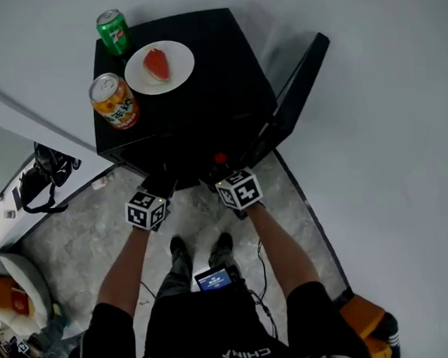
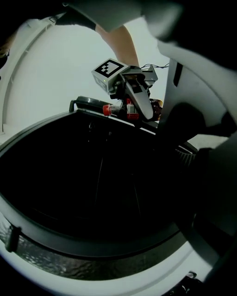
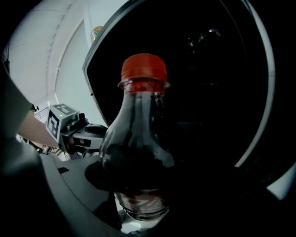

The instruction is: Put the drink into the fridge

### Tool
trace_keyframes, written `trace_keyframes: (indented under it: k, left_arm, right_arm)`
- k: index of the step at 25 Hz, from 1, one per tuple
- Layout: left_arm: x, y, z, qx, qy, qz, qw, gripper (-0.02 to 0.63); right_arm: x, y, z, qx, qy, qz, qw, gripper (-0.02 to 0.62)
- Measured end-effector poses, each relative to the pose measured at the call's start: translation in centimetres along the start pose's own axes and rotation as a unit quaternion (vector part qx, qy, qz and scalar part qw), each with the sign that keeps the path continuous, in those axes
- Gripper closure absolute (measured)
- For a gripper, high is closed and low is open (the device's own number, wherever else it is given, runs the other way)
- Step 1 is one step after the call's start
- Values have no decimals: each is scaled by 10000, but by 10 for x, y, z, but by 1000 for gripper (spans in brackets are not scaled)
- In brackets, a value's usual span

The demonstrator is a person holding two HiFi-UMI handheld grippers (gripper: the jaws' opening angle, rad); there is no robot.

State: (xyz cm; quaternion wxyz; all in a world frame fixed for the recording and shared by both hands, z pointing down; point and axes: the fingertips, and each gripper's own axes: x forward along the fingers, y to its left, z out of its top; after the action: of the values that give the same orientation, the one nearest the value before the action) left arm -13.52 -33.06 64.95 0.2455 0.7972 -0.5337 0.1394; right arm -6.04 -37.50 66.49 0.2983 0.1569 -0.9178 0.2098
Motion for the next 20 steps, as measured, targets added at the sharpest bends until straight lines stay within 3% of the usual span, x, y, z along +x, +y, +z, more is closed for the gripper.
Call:
trace_keyframes:
  k: [11,20]
  left_arm:
    - [58,40,5,-126,-409,999,9941,594]
    - [85,79,12,-337,-708,2091,9747,595]
  right_arm:
    - [73,-44,32,-25,-530,-644,9965,281]
    - [108,-63,49,-83,-922,-1001,9907,281]
